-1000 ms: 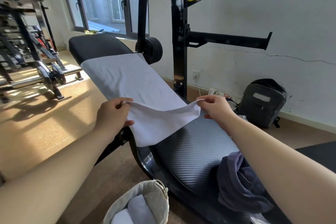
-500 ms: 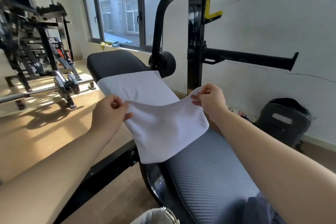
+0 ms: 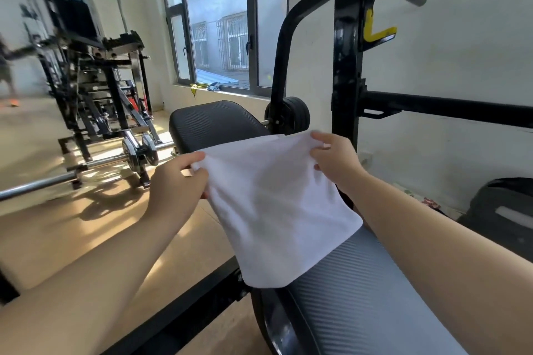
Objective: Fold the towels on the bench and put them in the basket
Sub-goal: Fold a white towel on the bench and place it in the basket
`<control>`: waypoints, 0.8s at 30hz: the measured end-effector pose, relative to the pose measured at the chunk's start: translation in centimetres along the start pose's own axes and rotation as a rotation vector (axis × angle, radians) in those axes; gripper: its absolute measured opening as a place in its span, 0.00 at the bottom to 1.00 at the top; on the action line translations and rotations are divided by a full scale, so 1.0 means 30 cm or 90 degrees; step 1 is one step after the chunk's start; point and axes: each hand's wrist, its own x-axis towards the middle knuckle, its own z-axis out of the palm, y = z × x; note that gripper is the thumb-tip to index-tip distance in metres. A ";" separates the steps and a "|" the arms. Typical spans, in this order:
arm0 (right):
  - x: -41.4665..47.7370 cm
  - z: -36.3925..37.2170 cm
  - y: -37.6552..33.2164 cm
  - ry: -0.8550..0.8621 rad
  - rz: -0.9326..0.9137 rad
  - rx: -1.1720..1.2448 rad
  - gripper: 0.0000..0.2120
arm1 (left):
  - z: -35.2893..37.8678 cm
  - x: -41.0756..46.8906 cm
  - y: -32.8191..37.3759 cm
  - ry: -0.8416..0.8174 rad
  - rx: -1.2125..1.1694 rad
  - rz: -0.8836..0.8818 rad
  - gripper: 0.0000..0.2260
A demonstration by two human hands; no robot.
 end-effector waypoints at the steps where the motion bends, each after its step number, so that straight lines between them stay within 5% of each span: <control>1: 0.016 0.013 -0.014 -0.013 -0.001 -0.002 0.24 | -0.001 0.015 -0.002 0.004 0.015 0.006 0.19; 12: 0.175 0.146 -0.037 -0.078 -0.014 -0.189 0.31 | 0.000 0.122 -0.038 0.027 0.082 0.005 0.20; 20: 0.199 0.234 0.033 -0.157 -0.004 -0.195 0.25 | 0.010 0.147 -0.114 0.035 0.163 0.023 0.17; 24: 0.237 0.232 0.063 -0.092 0.025 -0.109 0.22 | 0.003 0.170 -0.130 0.050 0.113 -0.011 0.16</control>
